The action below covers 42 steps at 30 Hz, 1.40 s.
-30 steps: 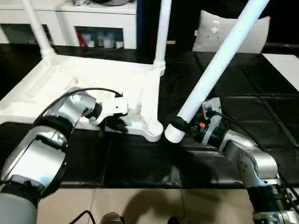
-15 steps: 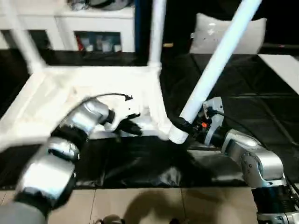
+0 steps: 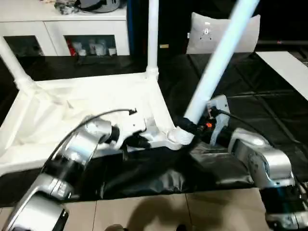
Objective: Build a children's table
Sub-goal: Insert table leg to table base
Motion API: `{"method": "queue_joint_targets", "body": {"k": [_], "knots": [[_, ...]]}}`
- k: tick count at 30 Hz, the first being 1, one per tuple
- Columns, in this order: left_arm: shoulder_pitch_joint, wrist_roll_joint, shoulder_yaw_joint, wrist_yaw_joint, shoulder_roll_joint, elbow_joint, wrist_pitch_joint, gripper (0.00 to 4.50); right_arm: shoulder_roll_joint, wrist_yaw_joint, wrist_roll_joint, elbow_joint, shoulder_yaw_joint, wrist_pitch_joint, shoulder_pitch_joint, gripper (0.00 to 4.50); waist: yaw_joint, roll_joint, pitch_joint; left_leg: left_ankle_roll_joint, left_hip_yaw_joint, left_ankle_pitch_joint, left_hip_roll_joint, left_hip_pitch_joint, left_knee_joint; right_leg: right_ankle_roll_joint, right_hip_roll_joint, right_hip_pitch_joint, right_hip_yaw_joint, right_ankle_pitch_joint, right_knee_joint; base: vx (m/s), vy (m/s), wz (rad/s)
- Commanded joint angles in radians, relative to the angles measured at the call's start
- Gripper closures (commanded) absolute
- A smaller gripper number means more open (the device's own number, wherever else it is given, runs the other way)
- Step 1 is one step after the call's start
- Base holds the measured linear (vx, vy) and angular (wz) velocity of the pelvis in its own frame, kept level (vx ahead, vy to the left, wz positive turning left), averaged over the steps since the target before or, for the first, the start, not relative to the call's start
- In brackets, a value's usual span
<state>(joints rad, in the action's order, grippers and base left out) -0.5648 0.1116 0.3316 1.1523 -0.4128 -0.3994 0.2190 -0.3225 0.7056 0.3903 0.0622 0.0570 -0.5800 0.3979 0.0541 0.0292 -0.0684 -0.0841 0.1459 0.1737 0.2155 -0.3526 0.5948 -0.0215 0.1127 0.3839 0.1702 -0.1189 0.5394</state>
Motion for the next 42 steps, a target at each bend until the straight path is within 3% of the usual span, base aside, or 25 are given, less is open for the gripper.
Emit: {"method": "queue_joint_targets", "body": {"k": [1,5,6,8,9,11,12,15,19,28,35,42], "knots": [[0.012,-0.029,0.001,0.017,-0.009,0.057,-0.052,4.50,-0.003,0.015,-0.014,0.013,0.011,0.019,0.020,2.60,0.005,-0.011,0.081,0.018,0.002,0.341,0.011,0.007,-0.075,-0.075,0.050,-0.043,-0.047,-0.480,-0.064,0.000,0.000,0.00],[0.016,-0.053,-0.023,0.000,0.010,0.067,-0.030,4.50,0.001,0.027,-0.031,0.042,0.022,0.049,0.034,2.60,0.016,-0.012,0.087,0.022,0.007,0.279,0.011,0.003,-0.072,-0.102,0.051,-0.044,-0.058,-0.435,-0.049,0.000,0.000,0.00],[0.018,-0.057,-0.028,-0.009,0.015,0.081,-0.003,3.95,0.001,0.029,-0.029,0.048,0.024,0.050,0.038,2.60,0.023,-0.019,0.091,0.026,0.011,0.225,0.009,-0.002,-0.068,-0.119,0.048,-0.042,-0.068,-0.383,-0.035,0.000,0.000,0.00],[0.017,-0.094,-0.057,-0.022,0.041,0.097,0.030,3.92,0.004,0.034,-0.029,0.063,0.030,0.057,0.048,2.60,0.034,-0.014,0.094,0.036,0.013,0.172,0.010,-0.010,-0.066,-0.142,0.047,-0.042,-0.075,-0.330,-0.022,0.000,0.000,0.00],[0.018,-0.111,-0.064,-0.021,0.051,0.098,0.029,3.82,0.006,0.037,-0.039,0.077,0.035,0.070,0.057,2.60,0.042,-0.018,0.096,0.039,0.016,0.149,0.012,-0.012,-0.063,-0.165,0.046,-0.039,-0.078,-0.288,-0.014,0.000,0.000,0.00],[0.019,-0.113,-0.062,-0.021,0.050,0.098,0.026,3.54,0.006,0.040,-0.042,0.083,0.037,0.075,0.059,2.60,0.046,-0.019,0.091,0.038,0.018,0.167,0.009,-0.014,-0.063,-0.159,0.044,-0.036,-0.078,-0.309,-0.016,0.000,0.000,0.00],[0.019,-0.098,-0.052,-0.031,0.048,0.084,0.012,3.49,0.007,0.043,-0.044,0.084,0.040,0.077,0.061,2.60,0.044,-0.018,0.089,0.035,0.018,0.197,0.008,-0.012,-0.064,-0.140,0.044,-0.037,-0.076,-0.358,-0.021,0.000,0.000,0.00],[0.022,-0.068,-0.027,-0.037,0.035,0.064,-0.004,3.49,0.004,0.053,-0.043,0.076,0.047,0.074,0.059,2.60,0.040,-0.017,0.085,0.024,0.017,0.242,0.004,-0.006,-0.065,-0.088,0.043,-0.034,-0.072,-0.459,-0.039,0.000,0.000,0.00],[0.029,-0.050,-0.012,-0.033,0.017,0.062,-0.005,3.47,0.000,0.058,-0.044,0.073,0.050,0.076,0.056,2.60,0.033,-0.018,0.082,0.015,0.014,0.271,0.003,-0.005,-0.066,-0.056,0.042,-0.031,-0.066,-0.520,-0.050,0.000,0.000,0.00],[0.010,-0.054,-0.010,-0.066,0.041,-0.009,-0.027,3.48,-0.013,0.073,-0.056,0.076,0.057,0.080,0.056,2.60,0.033,-0.022,0.083,0.020,0.013,0.280,0.000,-0.006,-0.062,-0.038,0.042,-0.028,-0.061,-0.548,-0.056,0.000,0.000,0.00],[-0.006,-0.047,-0.001,-0.071,0.048,-0.076,-0.049,3.48,-0.022,0.087,-0.067,0.086,0.061,0.078,0.065,2.60,0.037,-0.022,0.087,0.023,0.012,0.252,0.004,-0.009,-0.064,-0.056,0.044,-0.032,-0.066,-0.491,-0.046,0.000,0.000,0.00],[-0.014,-0.071,-0.004,-0.033,0.048,-0.088,-0.056,4.17,-0.045,0.093,-0.081,0.102,0.069,0.066,0.072,2.60,0.036,-0.023,0.085,0.024,0.015,0.256,0.004,-0.008,-0.064,-0.069,0.044,-0.031,-0.067,-0.494,-0.047,0.000,0.000,0.00]]}}
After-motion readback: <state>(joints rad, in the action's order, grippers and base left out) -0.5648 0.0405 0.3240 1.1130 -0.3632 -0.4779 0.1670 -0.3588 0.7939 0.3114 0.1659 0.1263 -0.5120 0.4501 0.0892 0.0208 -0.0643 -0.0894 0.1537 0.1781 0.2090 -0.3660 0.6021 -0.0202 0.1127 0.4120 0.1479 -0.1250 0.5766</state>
